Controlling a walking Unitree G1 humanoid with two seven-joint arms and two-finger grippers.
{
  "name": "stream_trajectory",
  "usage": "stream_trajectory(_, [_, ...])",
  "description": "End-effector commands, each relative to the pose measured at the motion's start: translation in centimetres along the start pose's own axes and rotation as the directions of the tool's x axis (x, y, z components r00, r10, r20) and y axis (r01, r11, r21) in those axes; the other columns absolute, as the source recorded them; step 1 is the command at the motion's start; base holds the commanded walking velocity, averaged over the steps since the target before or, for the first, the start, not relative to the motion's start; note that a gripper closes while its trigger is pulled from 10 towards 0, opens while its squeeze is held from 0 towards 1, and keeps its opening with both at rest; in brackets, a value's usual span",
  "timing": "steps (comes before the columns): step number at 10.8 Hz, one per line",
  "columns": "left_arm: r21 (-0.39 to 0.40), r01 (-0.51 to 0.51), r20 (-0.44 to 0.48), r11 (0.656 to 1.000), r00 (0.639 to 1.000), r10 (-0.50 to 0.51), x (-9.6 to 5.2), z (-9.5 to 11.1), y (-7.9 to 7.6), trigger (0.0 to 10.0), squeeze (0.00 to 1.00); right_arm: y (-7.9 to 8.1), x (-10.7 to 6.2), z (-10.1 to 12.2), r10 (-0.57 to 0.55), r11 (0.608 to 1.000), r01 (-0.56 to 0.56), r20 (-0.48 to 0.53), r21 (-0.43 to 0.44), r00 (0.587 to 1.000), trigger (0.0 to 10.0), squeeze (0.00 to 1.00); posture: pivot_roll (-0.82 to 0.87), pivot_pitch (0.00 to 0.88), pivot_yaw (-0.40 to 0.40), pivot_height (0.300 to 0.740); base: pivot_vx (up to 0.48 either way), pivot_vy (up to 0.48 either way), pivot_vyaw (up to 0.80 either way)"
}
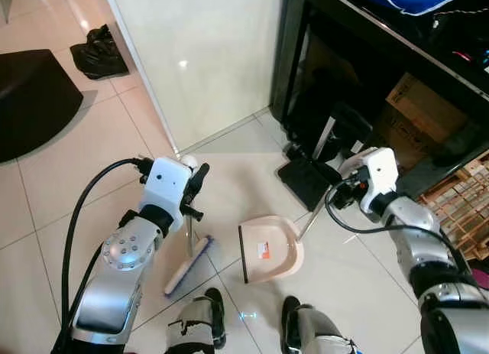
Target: Sweep floor
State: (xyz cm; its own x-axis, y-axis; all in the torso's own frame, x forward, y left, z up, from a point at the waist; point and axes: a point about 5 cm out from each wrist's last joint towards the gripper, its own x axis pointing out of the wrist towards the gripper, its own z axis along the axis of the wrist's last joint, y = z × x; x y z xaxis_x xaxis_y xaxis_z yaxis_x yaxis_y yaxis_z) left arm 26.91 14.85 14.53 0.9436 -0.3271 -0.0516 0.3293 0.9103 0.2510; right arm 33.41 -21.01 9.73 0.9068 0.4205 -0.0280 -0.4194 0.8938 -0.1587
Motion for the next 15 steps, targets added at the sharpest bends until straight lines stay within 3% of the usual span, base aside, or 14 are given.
stream_trajectory(1, [0.005, 0.005, 0.013, 1.0, 1.0, -0.005, 0.1, 0.1, -0.2, 10.0, 0.0, 0.0, -0.6, -0.3, -0.038, 0.999, 0.037, 0.026, 0.033, 0.999, 10.0, 0.0, 0.03, 0.222, 0.026, 0.74, 0.0, 0.0, 0.0])
stream_trajectory(3, [-0.005, 0.004, 0.022, 1.0, 1.0, -0.004, 0.4, 0.2, -0.3, 10.0, 0.0, -0.1, -1.2, -0.4, -0.11, 0.992, 0.106, 0.062, 0.074, 0.992, 10.0, 0.0, 0.03, 0.211, 0.022, 0.74, 0.0, 0.0, 0.0])
stream_trajectory(4, [-0.01, 0.002, 0.03, 1.0, 1.0, -0.001, 0.7, 0.4, -0.5, 10.0, 0.0, -0.4, -1.8, -0.6, -0.215, 0.965, 0.196, 0.097, 0.175, 0.972, 10.0, 0.82, 0.03, 0.195, 0.025, 0.74, 0.0, 0.0, 0.0])
stream_trajectory(5, [-0.014, 0.008, 0.037, 1.0, 0.999, -0.007, 0.8, 0.5, -0.8, 10.0, 0.0, -0.2, -2.0, -0.8, -0.243, 0.952, 0.216, 0.11, 0.216, 0.964, 10.0, 1.0, 0.02, 0.191, 0.027, 0.74, 0.0, 0.0, 0.0])
stream_trajectory(7, [-0.02, 0.017, 0.047, 1.0, 0.999, -0.016, 1.1, 0.7, -1.2, 10.0, 0.0, 0.7, -1.9, -0.8, -0.258, 0.947, 0.227, 0.114, 0.228, 0.96, 10.0, 1.0, 0.02, 0.183, 0.028, 0.74, 0.0, 0.0, 0.0])
stream_trajectory(8, [-0.022, 0.02, 0.051, 1.0, 0.999, -0.019, 1.1, 0.7, -1.3, 10.0, 0.0, 1.4, -1.8, -0.7, -0.26, 0.945, 0.226, 0.121, 0.237, 0.958, 10.0, 0.61, 0.02, 0.183, 0.028, 0.74, 0.0, 0.0, 0.0])
stream_trajectory(9, [-0.025, 0.021, 0.052, 0.999, 0.998, -0.019, 1.2, 0.7, -1.4, 10.0, 0.0, 2.1, -1.8, -0.8, -0.271, 0.942, 0.238, 0.117, 0.236, 0.956, 10.0, 0.0, 0.02, 0.181, 0.02, 0.74, 0.0, 0.0, 0.0])
stream_trajectory(10, [-0.027, 0.02, 0.051, 0.999, 0.999, -0.018, 1.2, 0.6, -1.5, 10.0, 0.0, 2.5, -1.8, -1.0, -0.306, 0.929, 0.276, 0.095, 0.245, 0.947, 10.0, 0.0, 0.01, 0.188, 0.016, 0.74, 0.0, 0.0, 0.0])
stream_trajectory(12, [-0.031, 0.019, 0.043, 0.999, 0.999, -0.018, 0.9, 0.4, -1.7, 10.0, 0.0, 4.1, -2.0, -2.3, -0.479, 0.851, 0.461, 0.013, 0.251, 0.878, 10.0, 0.0, 0.02, 0.2, 0.015, 0.74, 0.0, 0.0, 0.0])
stream_trajectory(14, [-0.023, 0.021, 0.039, 1.0, 0.999, -0.02, 0.7, 0.3, -1.6, 10.0, 0.0, 4.2, -2.2, -2.8, -0.532, 0.814, 0.519, -0.024, 0.259, 0.846, 10.0, 0.0, 0.04, 0.204, 0.017, 0.74, 0.0, 0.0, 0.0])
stream_trajectory(15, [-0.016, 0.016, 0.036, 1.0, 0.999, -0.015, 0.6, 0.3, -1.1, 10.0, 0.0, 4.8, -1.8, -2.9, -0.528, 0.816, 0.516, -0.027, 0.259, 0.849, 10.0, 0.0, 0.04, 0.207, 0.018, 0.74, 0.0, 0.0, 0.0])
